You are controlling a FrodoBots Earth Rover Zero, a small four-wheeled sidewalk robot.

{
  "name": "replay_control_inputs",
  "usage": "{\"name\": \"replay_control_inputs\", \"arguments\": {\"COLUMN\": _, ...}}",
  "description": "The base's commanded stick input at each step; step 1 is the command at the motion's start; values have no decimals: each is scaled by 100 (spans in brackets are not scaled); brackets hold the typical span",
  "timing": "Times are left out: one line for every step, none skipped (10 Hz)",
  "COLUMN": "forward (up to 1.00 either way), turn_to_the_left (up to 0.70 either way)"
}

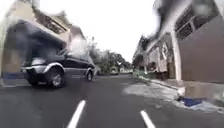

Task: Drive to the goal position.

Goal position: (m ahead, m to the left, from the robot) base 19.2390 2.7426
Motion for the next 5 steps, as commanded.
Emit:
{"name": "replay_control_inputs", "arguments": {"forward": 100, "turn_to_the_left": -29}}
{"name": "replay_control_inputs", "arguments": {"forward": 100, "turn_to_the_left": -9}}
{"name": "replay_control_inputs", "arguments": {"forward": 100, "turn_to_the_left": 0}}
{"name": "replay_control_inputs", "arguments": {"forward": 100, "turn_to_the_left": 0}}
{"name": "replay_control_inputs", "arguments": {"forward": 100, "turn_to_the_left": 5}}
